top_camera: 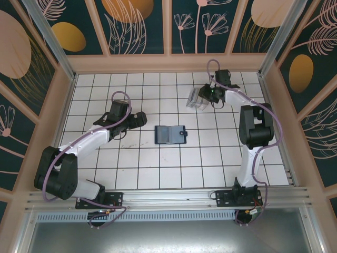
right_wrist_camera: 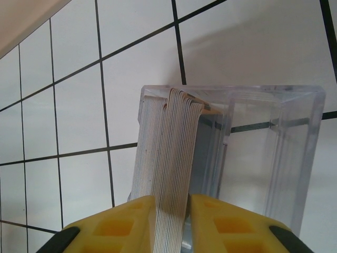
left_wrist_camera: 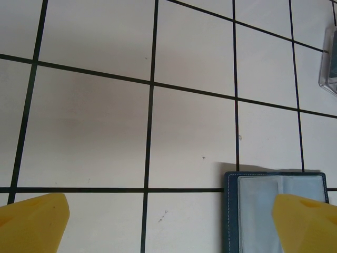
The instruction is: Put the credit cards into the card holder
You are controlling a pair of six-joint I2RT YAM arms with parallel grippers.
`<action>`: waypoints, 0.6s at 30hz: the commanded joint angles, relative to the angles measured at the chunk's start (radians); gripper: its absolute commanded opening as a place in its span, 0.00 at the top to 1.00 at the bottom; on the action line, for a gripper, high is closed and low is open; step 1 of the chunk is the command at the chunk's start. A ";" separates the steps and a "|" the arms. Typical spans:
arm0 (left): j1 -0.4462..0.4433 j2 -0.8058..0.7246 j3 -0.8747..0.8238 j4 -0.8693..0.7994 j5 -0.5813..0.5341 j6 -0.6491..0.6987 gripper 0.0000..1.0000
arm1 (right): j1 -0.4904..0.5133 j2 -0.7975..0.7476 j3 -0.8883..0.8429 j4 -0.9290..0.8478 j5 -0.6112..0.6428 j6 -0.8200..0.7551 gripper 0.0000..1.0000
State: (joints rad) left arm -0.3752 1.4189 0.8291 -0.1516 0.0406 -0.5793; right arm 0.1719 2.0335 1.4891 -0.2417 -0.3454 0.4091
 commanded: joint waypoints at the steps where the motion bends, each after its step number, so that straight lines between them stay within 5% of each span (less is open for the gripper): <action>1: 0.003 -0.007 -0.016 0.028 -0.001 0.004 0.01 | 0.006 -0.059 -0.021 0.028 -0.020 -0.002 0.77; 18: 0.003 0.012 -0.006 0.030 0.016 0.002 0.01 | 0.001 -0.075 -0.024 0.042 -0.033 0.000 0.82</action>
State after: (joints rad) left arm -0.3748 1.4204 0.8246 -0.1345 0.0437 -0.5797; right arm 0.1719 2.0155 1.4673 -0.2306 -0.3458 0.4065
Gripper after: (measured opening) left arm 0.986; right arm 0.180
